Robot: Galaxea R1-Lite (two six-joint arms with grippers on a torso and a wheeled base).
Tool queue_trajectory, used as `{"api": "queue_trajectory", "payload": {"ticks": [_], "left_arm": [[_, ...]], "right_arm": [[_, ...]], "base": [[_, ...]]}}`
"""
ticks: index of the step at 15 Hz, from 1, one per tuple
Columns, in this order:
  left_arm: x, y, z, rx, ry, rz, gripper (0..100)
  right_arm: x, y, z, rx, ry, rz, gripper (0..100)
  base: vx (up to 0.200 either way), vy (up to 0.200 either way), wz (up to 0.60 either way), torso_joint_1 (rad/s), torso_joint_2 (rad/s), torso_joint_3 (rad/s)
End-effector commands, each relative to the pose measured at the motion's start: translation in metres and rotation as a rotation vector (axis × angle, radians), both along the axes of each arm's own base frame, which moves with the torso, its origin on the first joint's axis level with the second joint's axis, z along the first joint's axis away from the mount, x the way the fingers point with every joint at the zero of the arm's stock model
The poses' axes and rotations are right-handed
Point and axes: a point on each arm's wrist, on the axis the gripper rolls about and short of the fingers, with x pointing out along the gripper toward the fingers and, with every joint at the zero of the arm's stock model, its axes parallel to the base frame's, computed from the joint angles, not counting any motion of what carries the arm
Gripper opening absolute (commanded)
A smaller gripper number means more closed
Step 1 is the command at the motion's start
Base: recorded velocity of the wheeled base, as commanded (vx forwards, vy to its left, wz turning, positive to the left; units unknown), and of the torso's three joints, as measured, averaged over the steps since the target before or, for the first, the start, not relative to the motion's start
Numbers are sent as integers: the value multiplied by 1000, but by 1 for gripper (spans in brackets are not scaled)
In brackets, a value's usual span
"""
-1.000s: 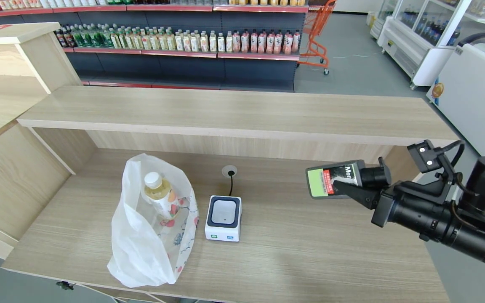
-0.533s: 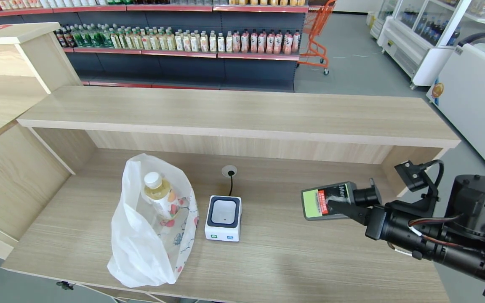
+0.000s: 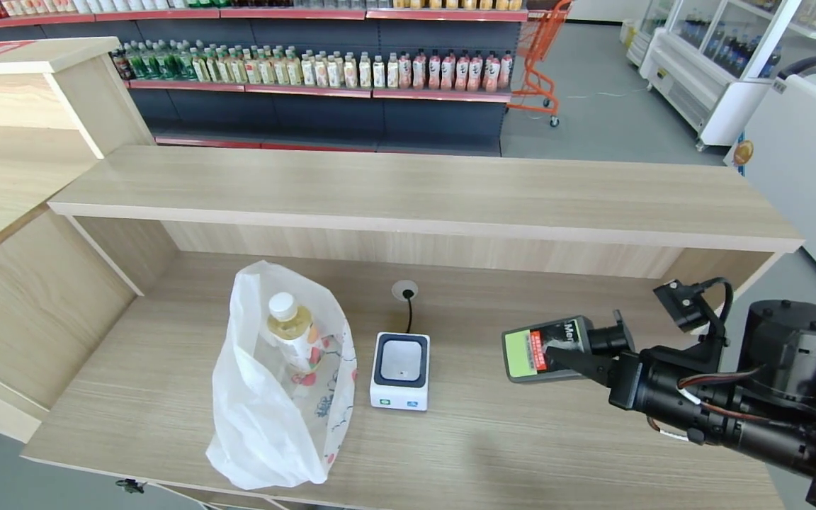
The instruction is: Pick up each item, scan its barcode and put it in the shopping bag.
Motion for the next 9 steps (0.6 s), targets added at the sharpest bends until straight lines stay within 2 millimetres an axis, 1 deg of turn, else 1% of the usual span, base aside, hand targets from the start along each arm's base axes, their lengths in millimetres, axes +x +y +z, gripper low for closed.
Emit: {"api": "queue_trajectory", "payload": {"ticks": [1, 3, 4, 5, 7, 9], "left_arm": [[0, 0, 0, 0, 2, 0, 100], [0, 0, 0, 1, 2, 0, 100], [0, 0, 0, 1, 2, 0, 100], [0, 0, 0, 3, 2, 0, 100], [0, 0, 0, 4, 2, 0, 100], [0, 0, 0, 4, 2, -2, 100]], "right_arm": [[6, 3, -7, -11, 22, -4, 0], [14, 5, -13, -25, 41, -31, 0], [23, 8, -18, -38, 49, -64, 0], [29, 10, -18, -35, 42, -67, 0], [34, 15, -22, -42, 57, -59, 0], [42, 23, -32, -54, 81, -43, 0]], "base": [[0, 200, 0, -7, 2, 2], [0, 200, 0, 2, 0, 0], [0, 200, 0, 12, 2, 2], [0, 200, 0, -7, 2, -2], [0, 200, 0, 0, 5, 2], [0, 0, 0, 0, 0, 0]]}}
